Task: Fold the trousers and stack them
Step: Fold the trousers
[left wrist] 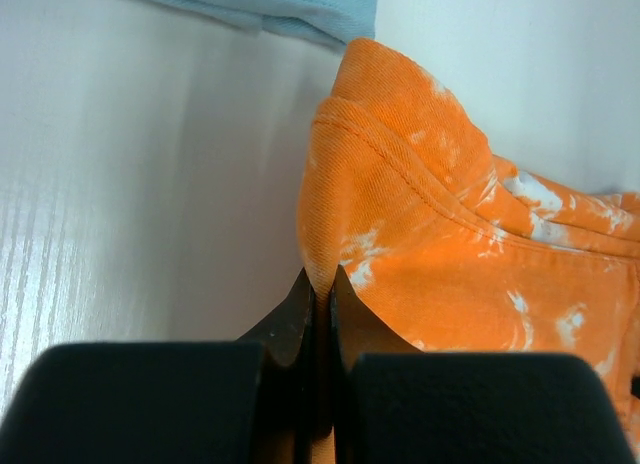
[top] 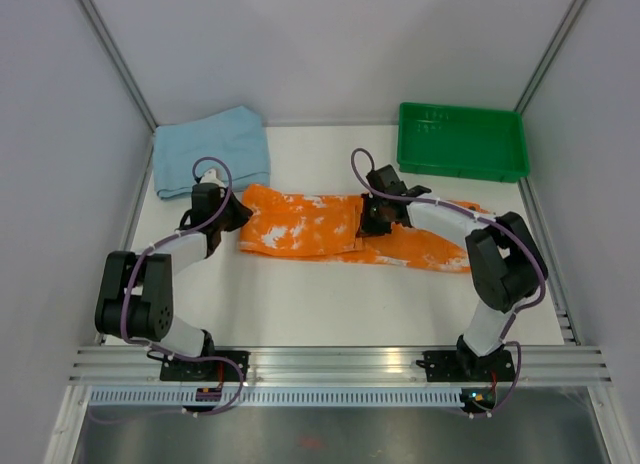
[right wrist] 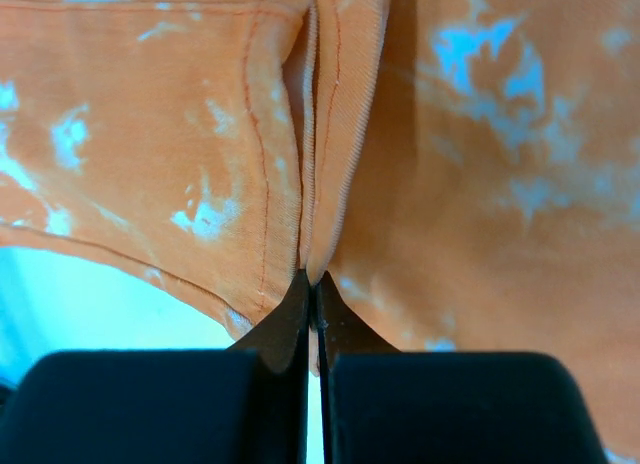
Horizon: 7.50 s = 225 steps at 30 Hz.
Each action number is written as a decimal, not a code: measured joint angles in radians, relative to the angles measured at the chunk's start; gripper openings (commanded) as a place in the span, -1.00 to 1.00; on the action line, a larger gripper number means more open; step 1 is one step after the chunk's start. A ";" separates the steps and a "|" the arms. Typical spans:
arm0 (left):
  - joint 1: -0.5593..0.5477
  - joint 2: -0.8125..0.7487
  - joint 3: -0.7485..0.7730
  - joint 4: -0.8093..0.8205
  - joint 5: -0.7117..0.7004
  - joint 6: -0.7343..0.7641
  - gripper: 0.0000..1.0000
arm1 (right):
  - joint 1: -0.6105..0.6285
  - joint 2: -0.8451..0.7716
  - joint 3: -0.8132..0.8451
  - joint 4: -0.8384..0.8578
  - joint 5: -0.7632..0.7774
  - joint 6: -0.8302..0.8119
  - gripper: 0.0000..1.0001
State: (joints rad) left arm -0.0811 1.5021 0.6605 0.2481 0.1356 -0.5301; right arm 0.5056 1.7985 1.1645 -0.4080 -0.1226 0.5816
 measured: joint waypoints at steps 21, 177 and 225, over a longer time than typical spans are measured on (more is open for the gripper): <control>0.025 0.055 0.060 0.002 0.096 0.059 -0.95 | 0.005 -0.013 0.139 -0.192 0.033 -0.003 0.12; -0.611 0.301 0.940 -0.766 -0.246 -0.296 0.56 | -0.575 -0.297 0.080 -0.162 -0.221 -0.214 0.79; -0.143 0.089 0.494 -0.700 0.064 -0.022 0.59 | -0.202 -0.186 -0.040 -0.265 0.024 -0.196 -0.61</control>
State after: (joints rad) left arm -0.2245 1.5913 1.1549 -0.4522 0.1997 -0.5518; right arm 0.3038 1.6123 1.1244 -0.6731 -0.0990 0.3859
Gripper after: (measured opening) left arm 0.797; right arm 0.067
